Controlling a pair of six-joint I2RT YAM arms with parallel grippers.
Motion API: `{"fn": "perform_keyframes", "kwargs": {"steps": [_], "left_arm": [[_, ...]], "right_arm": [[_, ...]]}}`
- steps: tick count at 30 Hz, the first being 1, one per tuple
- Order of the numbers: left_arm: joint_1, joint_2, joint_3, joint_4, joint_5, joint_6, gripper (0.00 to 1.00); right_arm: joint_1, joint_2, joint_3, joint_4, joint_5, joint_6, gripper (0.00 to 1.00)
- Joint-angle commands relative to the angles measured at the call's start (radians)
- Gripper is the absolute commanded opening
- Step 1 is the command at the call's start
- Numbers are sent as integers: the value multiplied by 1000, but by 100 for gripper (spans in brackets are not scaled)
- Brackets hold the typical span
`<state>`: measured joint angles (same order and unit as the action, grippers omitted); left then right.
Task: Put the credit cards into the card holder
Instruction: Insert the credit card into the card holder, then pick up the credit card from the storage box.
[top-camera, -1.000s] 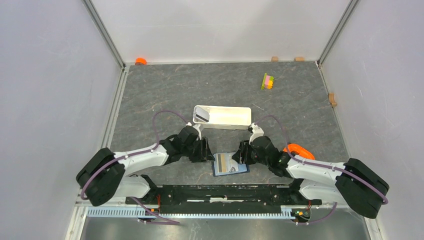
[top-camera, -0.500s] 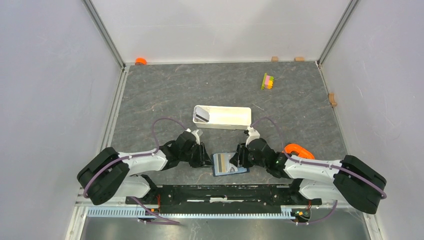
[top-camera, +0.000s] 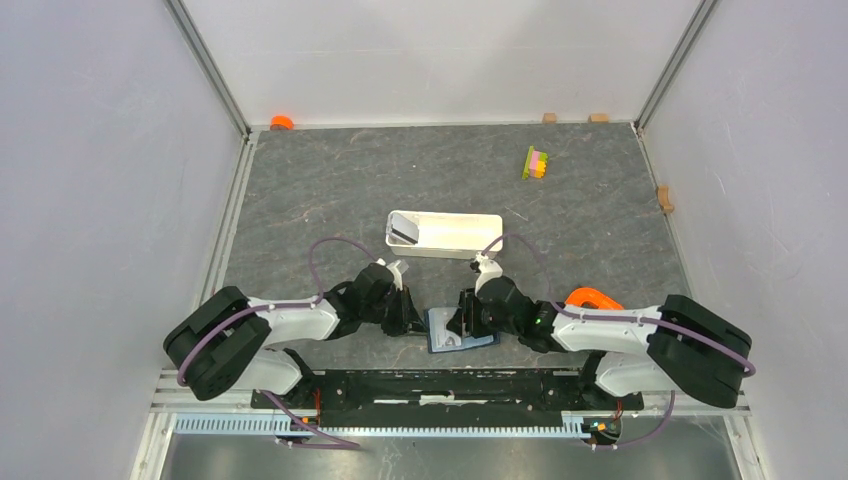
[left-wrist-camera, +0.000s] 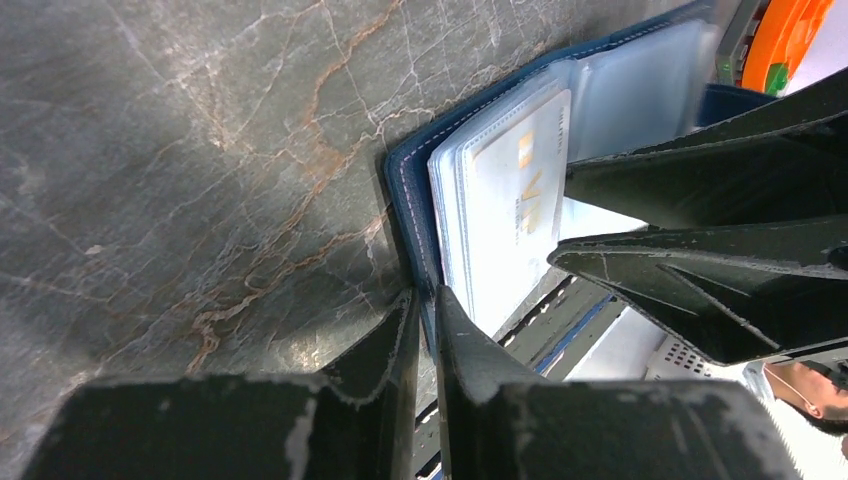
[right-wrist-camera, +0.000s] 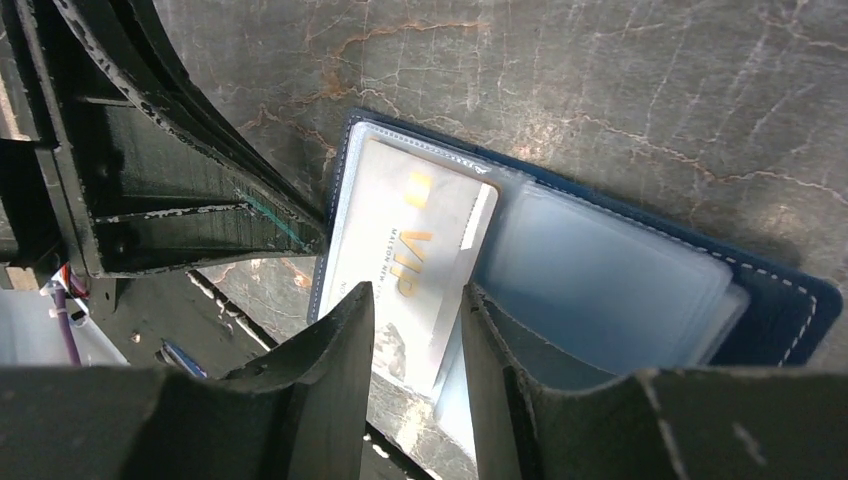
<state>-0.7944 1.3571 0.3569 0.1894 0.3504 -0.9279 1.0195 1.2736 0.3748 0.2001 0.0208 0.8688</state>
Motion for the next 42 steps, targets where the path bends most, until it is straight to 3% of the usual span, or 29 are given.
{"fn": "perform_keyframes", "kwargs": {"steps": [1,6,10,17,24,28,33,42], "left_arm": [[-11,22,-4,21,-3,-5,17],[-11,-1,9,-4,-34,2,20],[-9,-70,60,-136,-87,57,38],[17,-192,241,-496,-232,234,70],[232,-149,469,-725,-204,454,92],[342,-29,615,-780,-204,566,95],[370,171,799,-816,-258,689,96],[446,434,938,-753,-187,725,96]], "right_arm": [[26,35,67,11,-2,-10,42],[34,28,104,-39,21,-57,43],[34,-36,152,-152,108,-135,48],[-20,-136,249,-340,250,-296,68],[-226,-209,216,-334,125,-441,78],[-313,-230,208,-331,97,-513,84],[-380,-246,187,-298,29,-555,87],[-442,-268,97,-227,-111,-552,88]]}}
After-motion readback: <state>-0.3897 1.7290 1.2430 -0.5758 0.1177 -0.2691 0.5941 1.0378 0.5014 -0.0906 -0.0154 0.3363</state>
